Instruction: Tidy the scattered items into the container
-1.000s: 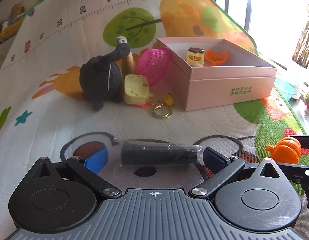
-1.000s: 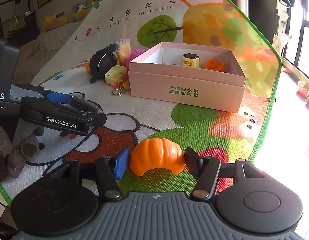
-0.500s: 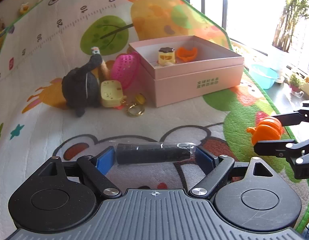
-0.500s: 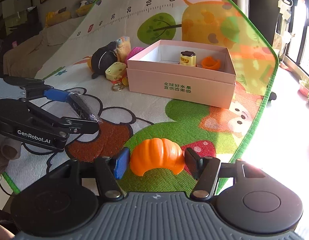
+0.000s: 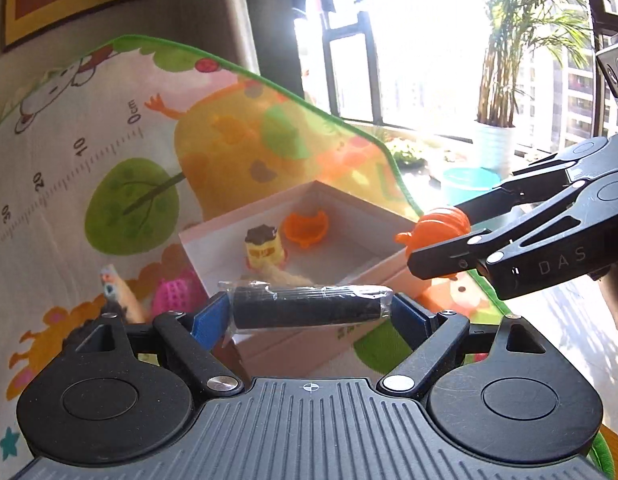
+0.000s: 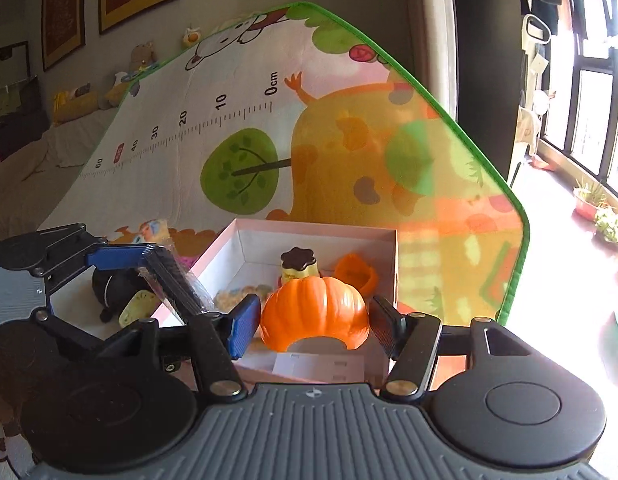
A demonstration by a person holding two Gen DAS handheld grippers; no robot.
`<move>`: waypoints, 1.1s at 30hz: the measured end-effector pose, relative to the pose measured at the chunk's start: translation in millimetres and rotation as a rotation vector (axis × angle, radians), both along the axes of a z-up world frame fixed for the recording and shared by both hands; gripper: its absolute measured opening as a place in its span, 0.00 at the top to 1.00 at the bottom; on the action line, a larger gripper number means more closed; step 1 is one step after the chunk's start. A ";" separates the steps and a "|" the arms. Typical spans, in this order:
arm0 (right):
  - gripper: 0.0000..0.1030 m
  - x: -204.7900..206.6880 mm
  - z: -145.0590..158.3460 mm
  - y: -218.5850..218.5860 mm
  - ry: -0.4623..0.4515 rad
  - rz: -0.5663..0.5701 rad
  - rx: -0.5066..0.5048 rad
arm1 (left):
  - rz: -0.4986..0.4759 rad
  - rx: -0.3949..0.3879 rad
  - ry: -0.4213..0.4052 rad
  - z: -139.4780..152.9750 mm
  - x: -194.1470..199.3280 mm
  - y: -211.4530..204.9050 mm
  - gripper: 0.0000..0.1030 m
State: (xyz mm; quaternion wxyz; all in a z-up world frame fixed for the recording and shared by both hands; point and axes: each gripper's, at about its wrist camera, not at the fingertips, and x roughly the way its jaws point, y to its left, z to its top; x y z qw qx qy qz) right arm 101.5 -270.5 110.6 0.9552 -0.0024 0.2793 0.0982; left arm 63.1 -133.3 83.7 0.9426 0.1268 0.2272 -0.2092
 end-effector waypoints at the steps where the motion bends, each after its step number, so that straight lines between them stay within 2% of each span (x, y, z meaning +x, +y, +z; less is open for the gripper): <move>1: 0.40 12.2 0.0 -1.1 -0.001 -0.013 0.000 | 0.004 -0.002 -0.014 2.0 13.0 -2.4 0.12; 2: 0.37 21.8 -0.8 -2.5 0.001 -0.023 0.006 | 0.012 -0.003 -0.029 3.1 26.3 -4.8 0.12; 3: 0.28 30.5 -2.0 -4.2 0.002 -0.036 0.015 | 0.021 0.000 -0.048 3.0 39.3 -7.2 0.11; 4: 0.26 35.8 -3.0 -6.4 -0.001 -0.053 0.021 | 0.024 0.005 -0.067 2.3 51.1 -9.4 0.11; 6: 0.26 42.7 -5.4 -10.8 0.000 -0.073 0.021 | 0.014 0.007 -0.092 -0.2 69.4 -12.2 0.08; 8: 0.26 43.2 -7.7 -14.8 -0.001 -0.084 0.016 | -0.004 0.004 -0.080 -2.2 78.9 -10.6 0.08; 12: 0.26 38.7 -14.9 -13.6 0.011 -0.090 0.001 | -0.001 -0.005 -0.075 -2.3 67.0 4.4 0.05; 16: 0.24 27.6 -21.1 6.2 0.003 -0.056 -0.042 | 0.095 -0.022 -0.020 -7.2 42.0 34.9 0.03; 21: 0.24 8.0 -19.8 57.3 -0.035 0.069 -0.117 | 0.317 0.003 0.048 -26.6 13.1 82.2 0.01; 23: 0.25 1.3 -19.4 83.9 -0.063 0.124 -0.178 | 0.398 -0.022 0.084 -35.2 2.7 103.8 0.01; 25: 0.39 -3.1 -19.8 111.1 -0.086 0.185 -0.244 | 0.456 -0.058 0.125 -45.0 -5.7 122.9 0.01; 26: 0.42 -4.9 -20.5 124.7 -0.091 0.214 -0.275 | 0.488 -0.071 0.147 -50.9 -10.0 132.2 0.01; 30: 0.44 -2.0 -24.6 171.1 -0.110 0.306 -0.374 | 0.544 -0.124 0.181 -65.3 -22.7 154.4 0.01; 33: 0.44 8.5 -29.5 195.6 -0.076 0.354 -0.389 | 0.550 -0.192 0.156 -63.9 -30.1 163.5 0.00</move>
